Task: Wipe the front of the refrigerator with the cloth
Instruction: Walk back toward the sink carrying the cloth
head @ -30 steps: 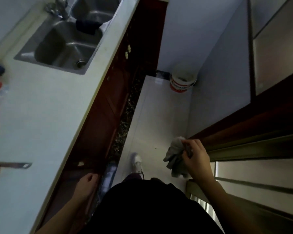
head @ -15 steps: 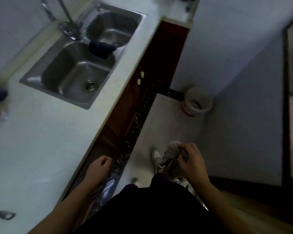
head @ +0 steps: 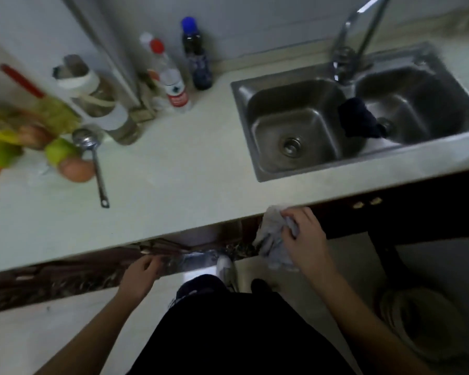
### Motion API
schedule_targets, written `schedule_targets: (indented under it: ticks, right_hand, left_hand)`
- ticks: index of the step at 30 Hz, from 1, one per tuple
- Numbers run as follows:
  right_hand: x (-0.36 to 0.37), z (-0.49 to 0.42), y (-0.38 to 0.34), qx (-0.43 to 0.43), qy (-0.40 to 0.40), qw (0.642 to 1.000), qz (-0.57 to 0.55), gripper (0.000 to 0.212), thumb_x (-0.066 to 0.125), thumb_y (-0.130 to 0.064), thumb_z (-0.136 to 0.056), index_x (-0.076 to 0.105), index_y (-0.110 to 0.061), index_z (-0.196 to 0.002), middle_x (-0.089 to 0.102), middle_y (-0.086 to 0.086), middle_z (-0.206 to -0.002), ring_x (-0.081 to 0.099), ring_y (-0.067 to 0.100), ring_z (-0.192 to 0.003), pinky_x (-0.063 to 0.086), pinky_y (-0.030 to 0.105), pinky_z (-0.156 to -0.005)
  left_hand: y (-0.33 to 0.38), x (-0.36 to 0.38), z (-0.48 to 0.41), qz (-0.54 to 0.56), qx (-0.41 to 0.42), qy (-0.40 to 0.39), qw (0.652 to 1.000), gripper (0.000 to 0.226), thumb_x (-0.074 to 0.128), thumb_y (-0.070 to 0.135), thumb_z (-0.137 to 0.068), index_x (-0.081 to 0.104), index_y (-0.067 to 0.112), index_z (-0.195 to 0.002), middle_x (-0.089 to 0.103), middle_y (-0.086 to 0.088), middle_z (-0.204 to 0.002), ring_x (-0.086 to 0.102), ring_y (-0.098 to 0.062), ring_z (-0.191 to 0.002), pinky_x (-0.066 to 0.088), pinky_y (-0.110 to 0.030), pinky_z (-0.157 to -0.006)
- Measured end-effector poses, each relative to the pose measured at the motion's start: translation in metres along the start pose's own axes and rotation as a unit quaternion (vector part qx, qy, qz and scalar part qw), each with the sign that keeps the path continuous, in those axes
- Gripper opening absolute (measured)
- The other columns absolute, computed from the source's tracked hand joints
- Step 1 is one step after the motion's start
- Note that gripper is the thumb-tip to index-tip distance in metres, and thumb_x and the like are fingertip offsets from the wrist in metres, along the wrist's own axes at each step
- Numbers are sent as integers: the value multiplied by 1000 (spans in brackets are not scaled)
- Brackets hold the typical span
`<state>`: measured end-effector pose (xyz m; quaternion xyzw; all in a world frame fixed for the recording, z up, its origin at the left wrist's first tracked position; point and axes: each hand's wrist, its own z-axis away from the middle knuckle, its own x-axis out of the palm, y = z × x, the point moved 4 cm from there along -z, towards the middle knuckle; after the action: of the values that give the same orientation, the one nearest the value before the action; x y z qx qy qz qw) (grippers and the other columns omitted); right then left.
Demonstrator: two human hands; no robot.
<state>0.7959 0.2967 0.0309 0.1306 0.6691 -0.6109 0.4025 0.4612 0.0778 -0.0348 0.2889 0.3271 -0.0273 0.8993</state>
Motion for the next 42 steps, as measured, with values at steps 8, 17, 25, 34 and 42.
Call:
schedule_targets:
  ticks: [8,17,25,34,42]
  right_hand:
    - [47,-81,-54,-87,-41,995,16,28,63,1,-90,65,-12,-114,60,3,-111,56,19,-106,36,16,-88]
    - [55,-159,-96,-85,-25,996,12,33,63,-6,-91,59,-31,-112,45,-23,-105,53,6,-100,42,22,-81]
    - [63,-269,-138,-115,-80,990,-7,33,59,-14,-98,50,-43,-110,47,-20,-109,52,-5,-99,40,12,-83]
    - [109,-426,-152,-120,-92,988,39,24,58,-19,-97,56,-29,-118,51,-8,-115,55,12,-100,49,30,-90]
    - [143,-436,-110,-152,-108,974,132,46,58,-32,-100,50,-17,-142,52,9,-143,45,28,-134,40,47,-114]
  left_hand:
    - [22,-30,-23,53,20,52,997,27,52,24,-105,71,11,-90,71,-7,-86,66,-27,-84,48,-39,-78]
    - [100,-68,-83,127,65,35,989,22,53,28,-102,72,32,-92,75,14,-90,73,-6,-79,53,-30,-75]
    - [111,-80,-119,129,24,56,990,20,55,27,-101,71,31,-89,76,6,-88,74,-16,-79,56,-38,-82]
    - [117,-79,-141,156,-6,84,984,20,55,29,-101,72,29,-89,76,9,-88,74,-12,-79,55,-35,-80]
    - [135,-81,-157,136,2,94,986,19,54,29,-103,70,36,-92,75,11,-90,73,-4,-79,54,-29,-77]
